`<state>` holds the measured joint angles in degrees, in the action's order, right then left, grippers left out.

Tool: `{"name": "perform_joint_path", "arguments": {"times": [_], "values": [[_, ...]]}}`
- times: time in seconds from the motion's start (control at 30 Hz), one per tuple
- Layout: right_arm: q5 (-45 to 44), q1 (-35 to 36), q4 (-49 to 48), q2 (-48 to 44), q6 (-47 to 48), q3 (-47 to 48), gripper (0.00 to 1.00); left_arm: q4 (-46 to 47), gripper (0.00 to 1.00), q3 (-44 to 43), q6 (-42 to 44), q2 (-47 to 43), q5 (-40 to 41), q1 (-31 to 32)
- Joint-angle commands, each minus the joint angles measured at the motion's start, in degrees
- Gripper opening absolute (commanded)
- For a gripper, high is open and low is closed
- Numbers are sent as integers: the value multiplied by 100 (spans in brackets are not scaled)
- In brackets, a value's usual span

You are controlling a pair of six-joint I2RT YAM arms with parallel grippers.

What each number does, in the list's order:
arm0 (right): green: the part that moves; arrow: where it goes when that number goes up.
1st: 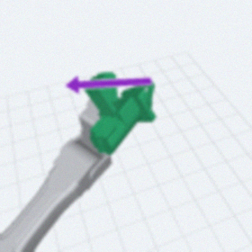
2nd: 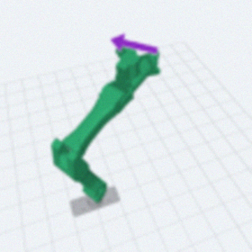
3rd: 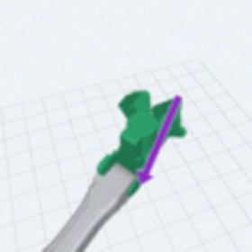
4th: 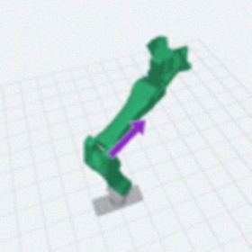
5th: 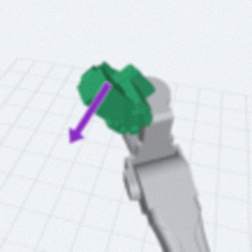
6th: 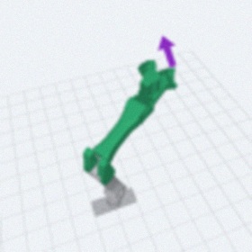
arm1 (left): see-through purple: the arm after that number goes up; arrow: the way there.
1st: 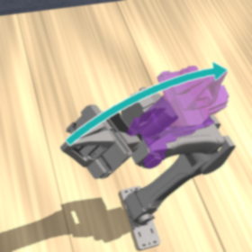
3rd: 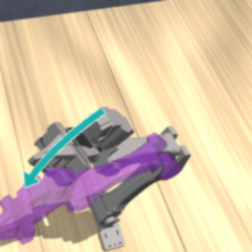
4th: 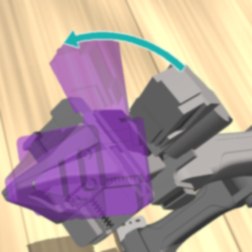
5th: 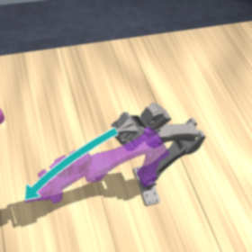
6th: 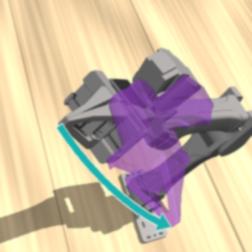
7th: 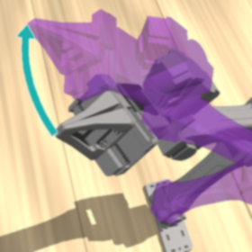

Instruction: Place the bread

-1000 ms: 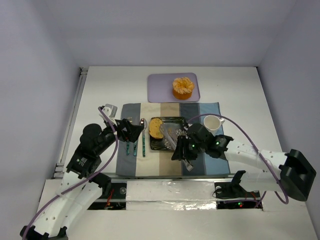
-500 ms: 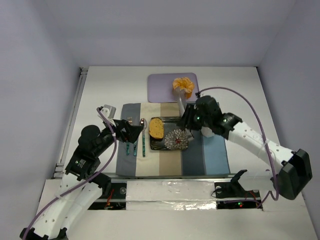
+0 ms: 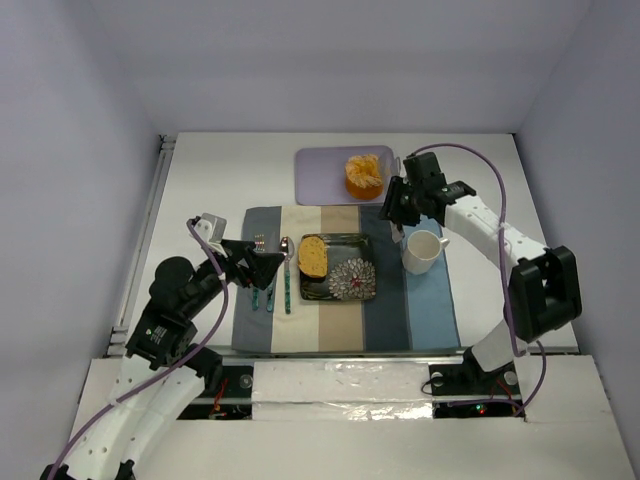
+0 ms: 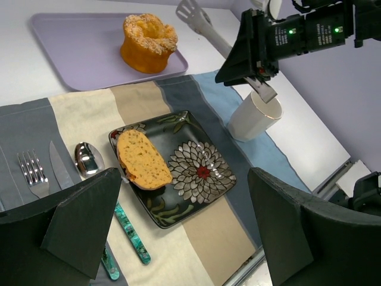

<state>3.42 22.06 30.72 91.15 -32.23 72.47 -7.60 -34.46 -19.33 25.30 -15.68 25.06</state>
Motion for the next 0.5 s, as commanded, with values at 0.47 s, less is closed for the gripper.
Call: {"name": "perform_joint_path", "arguments": {"times": [0.47], "values": [[949, -361, -215, 781, 419, 496, 50, 223, 86, 36, 61, -52, -119, -88]]}}
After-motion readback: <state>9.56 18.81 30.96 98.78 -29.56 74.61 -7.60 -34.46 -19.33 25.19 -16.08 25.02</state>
